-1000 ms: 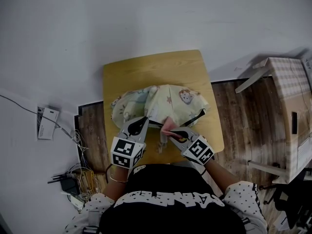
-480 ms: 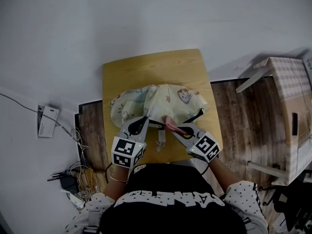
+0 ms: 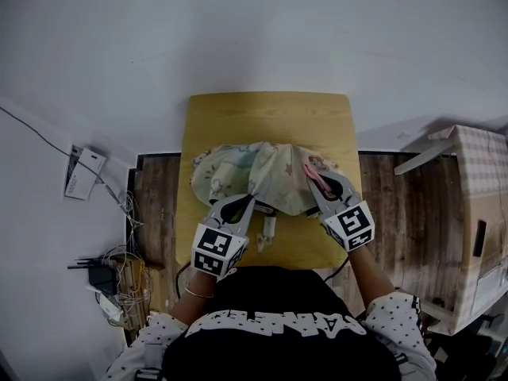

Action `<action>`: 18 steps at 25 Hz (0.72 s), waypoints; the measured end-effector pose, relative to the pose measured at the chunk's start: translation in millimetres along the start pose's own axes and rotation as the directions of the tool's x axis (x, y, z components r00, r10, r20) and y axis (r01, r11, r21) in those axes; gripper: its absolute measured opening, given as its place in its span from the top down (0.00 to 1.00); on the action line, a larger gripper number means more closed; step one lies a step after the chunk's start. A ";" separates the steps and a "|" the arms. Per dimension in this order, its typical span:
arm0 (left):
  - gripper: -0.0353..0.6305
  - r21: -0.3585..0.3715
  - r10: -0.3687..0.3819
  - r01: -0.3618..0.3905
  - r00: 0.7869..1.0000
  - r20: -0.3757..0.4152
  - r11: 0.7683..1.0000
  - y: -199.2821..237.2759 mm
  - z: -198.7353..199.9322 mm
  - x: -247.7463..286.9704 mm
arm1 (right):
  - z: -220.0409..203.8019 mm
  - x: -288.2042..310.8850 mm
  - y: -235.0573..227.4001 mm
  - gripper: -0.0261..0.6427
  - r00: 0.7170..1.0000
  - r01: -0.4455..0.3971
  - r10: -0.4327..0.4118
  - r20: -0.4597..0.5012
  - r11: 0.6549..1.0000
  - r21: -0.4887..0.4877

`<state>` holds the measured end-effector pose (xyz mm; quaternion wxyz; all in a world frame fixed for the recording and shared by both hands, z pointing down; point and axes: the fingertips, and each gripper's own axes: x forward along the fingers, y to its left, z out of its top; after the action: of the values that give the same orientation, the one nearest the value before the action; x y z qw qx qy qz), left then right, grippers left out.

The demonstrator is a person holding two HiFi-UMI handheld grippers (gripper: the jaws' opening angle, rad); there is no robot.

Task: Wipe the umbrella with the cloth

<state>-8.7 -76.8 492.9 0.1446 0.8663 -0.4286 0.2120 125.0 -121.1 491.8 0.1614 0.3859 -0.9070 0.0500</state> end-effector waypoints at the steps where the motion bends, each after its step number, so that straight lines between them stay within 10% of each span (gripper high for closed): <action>1: 0.94 -0.006 0.004 -0.004 1.000 0.002 1.000 -0.7 -0.7 -0.3 | 2.3 4.5 -3.3 0.91 1.000 -0.001 0.001 -0.002 1.000 -0.014; 9: 0.94 -0.063 0.039 -0.038 0.999 0.022 0.997 -8.9 -2.4 -6.7 | -8.2 40.1 -27.3 0.91 0.994 -0.036 0.012 -0.111 0.975 -0.217; 18: 0.94 -0.060 0.065 -0.064 0.998 0.013 0.996 -7.7 -2.8 -10.1 | -46.9 42.2 -20.9 0.91 0.972 -0.111 0.058 -0.229 0.968 -0.226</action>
<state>-8.7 -64.2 489.9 0.1602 0.8488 -0.4637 0.1973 124.4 -154.4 549.3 0.3034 0.3166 -0.8987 -0.0093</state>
